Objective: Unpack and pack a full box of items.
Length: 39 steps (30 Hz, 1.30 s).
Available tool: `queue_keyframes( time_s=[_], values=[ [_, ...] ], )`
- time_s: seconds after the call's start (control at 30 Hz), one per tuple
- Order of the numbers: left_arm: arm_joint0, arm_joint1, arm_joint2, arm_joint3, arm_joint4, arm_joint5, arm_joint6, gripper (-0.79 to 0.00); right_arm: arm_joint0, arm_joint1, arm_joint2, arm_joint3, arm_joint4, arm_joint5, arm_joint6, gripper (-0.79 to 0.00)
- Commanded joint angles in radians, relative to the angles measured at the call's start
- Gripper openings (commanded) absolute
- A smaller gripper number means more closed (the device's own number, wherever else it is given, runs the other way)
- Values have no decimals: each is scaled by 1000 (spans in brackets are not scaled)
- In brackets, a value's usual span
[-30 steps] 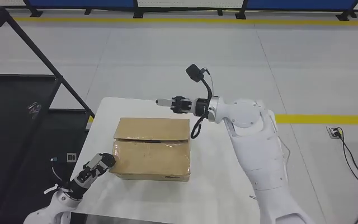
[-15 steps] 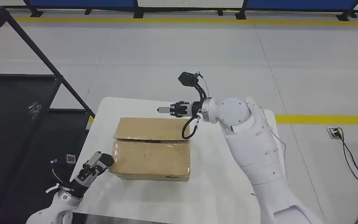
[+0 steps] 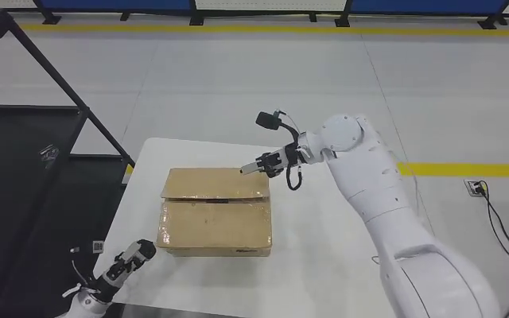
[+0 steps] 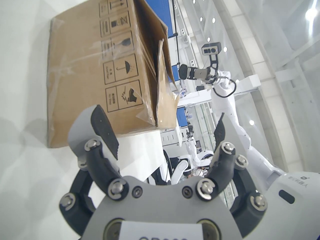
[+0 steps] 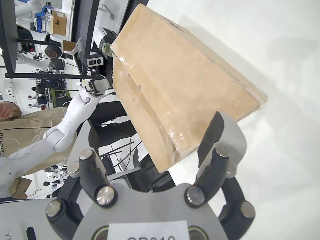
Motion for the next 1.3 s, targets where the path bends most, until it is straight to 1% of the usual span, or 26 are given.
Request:
queue_keyframes(
  time_s=[0.0,0.13,0.2,0.4,0.53,0.6,0.83,0.93,1.07,1.13,1.2,1.27],
  values=[
    [3,3,-1,7,-8,-36,-44,0,12,-4,-9,24,10,-12,-3,0],
    [2,8,5,18,39,-82,-101,0,33,-14,-30,66,30,-30,-10,0],
    [-6,9,16,24,56,-88,-111,0,42,-20,-41,85,36,-35,-17,0],
    [-46,5,55,1,102,-32,-58,0,59,-40,-74,133,59,-46,-16,0],
    [-57,3,57,-21,119,7,6,0,61,-54,-100,141,88,-36,-7,0],
    [-57,3,61,-35,113,21,18,0,62,-59,-113,145,102,-31,-1,0],
    [-70,2,50,-38,52,90,64,0,94,-63,-128,205,130,-18,12,0],
    [-80,3,48,-44,54,113,79,0,103,-60,-122,220,157,-22,8,0],
    [-91,3,47,-58,61,131,86,0,107,-55,-137,220,169,9,39,0],
    [-87,5,46,-69,87,109,66,0,109,-51,-140,226,178,10,40,0],
    [-71,6,48,-75,82,67,37,0,111,-48,-144,230,180,7,37,0],
    [-62,8,43,-56,58,42,10,0,109,-45,-149,230,183,-4,26,0]
  ],
)
